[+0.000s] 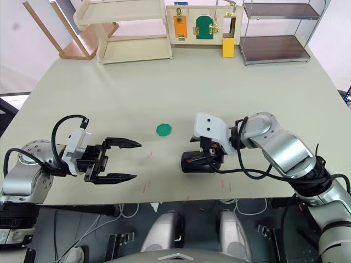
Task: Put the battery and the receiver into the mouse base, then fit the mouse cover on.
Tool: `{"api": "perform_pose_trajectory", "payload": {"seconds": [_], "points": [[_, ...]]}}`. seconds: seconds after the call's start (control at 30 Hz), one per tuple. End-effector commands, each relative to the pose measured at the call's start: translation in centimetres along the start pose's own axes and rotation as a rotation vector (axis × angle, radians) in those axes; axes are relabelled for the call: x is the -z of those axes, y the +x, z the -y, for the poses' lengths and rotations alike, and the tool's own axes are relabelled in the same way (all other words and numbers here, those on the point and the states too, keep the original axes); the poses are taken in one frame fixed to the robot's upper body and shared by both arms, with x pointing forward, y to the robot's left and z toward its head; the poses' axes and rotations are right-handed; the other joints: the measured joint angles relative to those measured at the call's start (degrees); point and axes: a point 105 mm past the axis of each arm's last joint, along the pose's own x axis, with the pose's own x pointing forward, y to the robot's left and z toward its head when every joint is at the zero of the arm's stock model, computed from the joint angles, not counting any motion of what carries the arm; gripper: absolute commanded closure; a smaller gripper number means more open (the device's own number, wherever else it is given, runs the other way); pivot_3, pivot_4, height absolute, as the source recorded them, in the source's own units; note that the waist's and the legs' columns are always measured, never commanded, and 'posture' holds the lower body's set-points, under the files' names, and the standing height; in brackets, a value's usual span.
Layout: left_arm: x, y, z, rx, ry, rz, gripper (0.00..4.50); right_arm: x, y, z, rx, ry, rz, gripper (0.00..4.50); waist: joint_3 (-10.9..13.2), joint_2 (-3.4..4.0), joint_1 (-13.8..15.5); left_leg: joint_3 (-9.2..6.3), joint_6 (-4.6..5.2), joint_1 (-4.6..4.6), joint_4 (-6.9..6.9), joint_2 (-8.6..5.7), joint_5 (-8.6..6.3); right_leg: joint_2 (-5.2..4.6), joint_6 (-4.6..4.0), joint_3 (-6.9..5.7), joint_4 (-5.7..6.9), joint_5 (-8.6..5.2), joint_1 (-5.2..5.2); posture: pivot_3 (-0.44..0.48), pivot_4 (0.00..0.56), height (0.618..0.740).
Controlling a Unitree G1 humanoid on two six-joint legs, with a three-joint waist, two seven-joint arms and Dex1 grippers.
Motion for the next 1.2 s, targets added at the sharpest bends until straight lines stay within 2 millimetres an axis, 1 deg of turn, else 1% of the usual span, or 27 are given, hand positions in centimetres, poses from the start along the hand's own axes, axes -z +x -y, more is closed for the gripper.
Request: {"api": "perform_pose_trajectory", "payload": {"seconds": [0.03,0.27,0.43,0.57,0.7,0.87,0.97,1.1,1.17,1.2], "points": [[-0.5,-0.3,0.4,0.022,0.039,-0.003,0.00,-0.6,0.3,0.0,0.017,-0.032,0.011,3.02,0.0,0.00,0.0,0.00,0.00,0.00,0.00,0.00,0.00,0.00,0.00,0.00,0.00,0.00,0.00,0.000,0.150,0.740],[-0.5,-0.3,0.4,0.019,0.038,-0.004,0.00,-0.1,1.1,0.2,0.021,-0.037,-0.008,3.02,0.0,-0.01,0.0,0.01,0.00,0.00,0.00,0.00,0.00,-0.01,0.00,0.00,0.00,0.00,0.00,0.000,0.150,0.740],[-0.6,-0.3,0.5,0.018,0.037,-0.002,0.00,0.4,2.4,0.4,0.029,-0.030,-0.034,3.02,0.0,-0.01,0.0,0.01,0.00,0.00,0.00,0.00,0.00,0.00,0.00,0.00,0.00,0.00,0.00,0.000,0.150,0.740],[-0.6,-0.3,0.5,0.017,0.036,-0.002,0.00,0.8,3.0,0.7,0.030,-0.021,-0.055,3.02,0.0,-0.01,0.0,0.02,0.00,0.00,0.00,0.00,0.00,0.00,0.00,0.00,0.00,0.00,0.00,0.000,0.150,0.740],[-0.6,-0.3,0.6,0.014,0.036,0.002,0.00,1.7,3.8,0.7,0.022,0.001,-0.109,3.02,0.0,-0.01,0.0,0.01,0.00,0.01,0.00,0.00,0.00,0.00,0.00,0.00,0.01,0.00,0.00,0.000,0.150,0.740],[-0.6,-0.3,0.7,0.010,0.036,0.004,0.00,3.0,4.2,1.2,0.039,-0.018,-0.187,3.02,0.0,-0.01,0.0,0.02,0.00,0.01,0.00,0.00,0.00,-0.01,0.00,0.00,0.00,0.00,0.00,0.000,0.150,0.740],[-0.6,-0.3,0.7,0.009,0.035,0.006,0.00,3.0,4.5,0.8,0.014,0.007,-0.187,3.02,0.0,-0.03,0.0,0.01,0.00,0.03,0.00,0.00,0.00,0.00,0.00,0.00,0.02,0.00,0.01,0.000,0.150,0.740],[-0.6,-0.2,0.8,0.008,0.034,0.010,0.00,3.9,4.8,0.5,0.004,0.020,-0.230,3.02,0.0,-0.04,0.1,0.01,0.00,0.03,0.01,0.00,0.01,-0.01,0.00,0.00,0.02,0.00,0.02,0.000,0.150,0.740],[-0.6,-0.2,0.8,0.007,0.033,0.010,0.00,3.7,4.8,0.6,0.014,0.025,-0.213,3.02,0.0,-0.06,0.1,0.01,0.00,0.03,0.01,0.00,0.01,-0.01,0.00,0.00,0.02,0.00,0.03,0.000,0.150,0.740],[-0.6,-0.2,0.8,0.006,0.033,0.010,0.00,3.3,4.7,0.8,0.021,0.023,-0.187,3.02,0.0,-0.06,0.1,0.01,0.00,0.04,0.01,0.00,0.01,-0.01,0.00,0.00,0.02,0.00,0.03,0.000,0.150,0.740]]}}
